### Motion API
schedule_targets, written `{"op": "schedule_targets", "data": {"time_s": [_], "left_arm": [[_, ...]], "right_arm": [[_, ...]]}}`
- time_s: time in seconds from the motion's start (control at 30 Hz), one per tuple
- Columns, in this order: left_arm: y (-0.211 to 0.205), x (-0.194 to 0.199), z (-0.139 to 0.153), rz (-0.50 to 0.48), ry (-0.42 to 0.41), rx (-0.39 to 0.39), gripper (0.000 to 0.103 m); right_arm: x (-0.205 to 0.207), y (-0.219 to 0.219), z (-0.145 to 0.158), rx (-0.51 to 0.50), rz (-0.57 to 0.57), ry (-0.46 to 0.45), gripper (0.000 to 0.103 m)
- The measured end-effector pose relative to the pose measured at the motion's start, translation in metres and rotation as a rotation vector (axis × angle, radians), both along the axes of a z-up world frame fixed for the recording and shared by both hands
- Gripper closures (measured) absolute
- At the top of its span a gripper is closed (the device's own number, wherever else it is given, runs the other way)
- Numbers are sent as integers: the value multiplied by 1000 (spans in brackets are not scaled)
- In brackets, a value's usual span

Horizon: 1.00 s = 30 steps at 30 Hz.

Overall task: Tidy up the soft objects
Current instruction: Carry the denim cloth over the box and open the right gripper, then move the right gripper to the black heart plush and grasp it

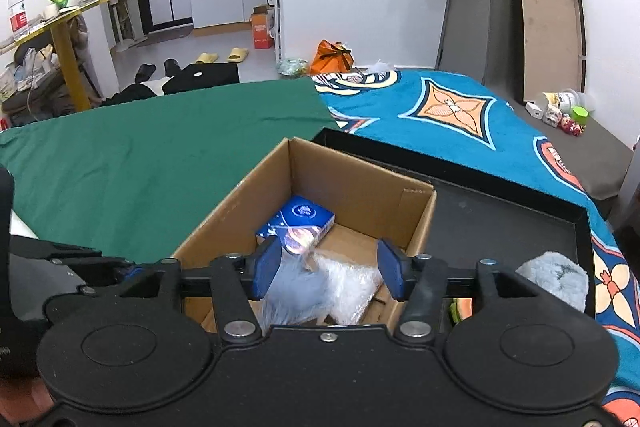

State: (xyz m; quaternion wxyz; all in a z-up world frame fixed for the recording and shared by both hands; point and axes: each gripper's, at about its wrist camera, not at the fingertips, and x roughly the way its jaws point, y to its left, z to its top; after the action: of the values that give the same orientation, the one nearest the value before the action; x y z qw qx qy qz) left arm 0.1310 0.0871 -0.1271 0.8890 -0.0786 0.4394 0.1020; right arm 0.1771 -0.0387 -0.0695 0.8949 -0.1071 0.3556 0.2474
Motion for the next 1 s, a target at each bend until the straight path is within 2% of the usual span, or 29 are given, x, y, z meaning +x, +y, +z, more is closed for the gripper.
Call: {"op": "schedule_targets", "data": {"time_s": [0.53, 0.83, 1.0], "left_arm": [[-1, -3, 4, 16, -5, 15, 88], [-8, 0, 6, 21, 4, 51, 87], [-9, 0, 7, 25, 14, 67, 83]], "right_arm": [[4, -48, -1, -86, 4, 2, 49], [10, -66, -5, -86, 7, 13, 49], [16, -73, -9, -74, 26, 24, 46]]}}
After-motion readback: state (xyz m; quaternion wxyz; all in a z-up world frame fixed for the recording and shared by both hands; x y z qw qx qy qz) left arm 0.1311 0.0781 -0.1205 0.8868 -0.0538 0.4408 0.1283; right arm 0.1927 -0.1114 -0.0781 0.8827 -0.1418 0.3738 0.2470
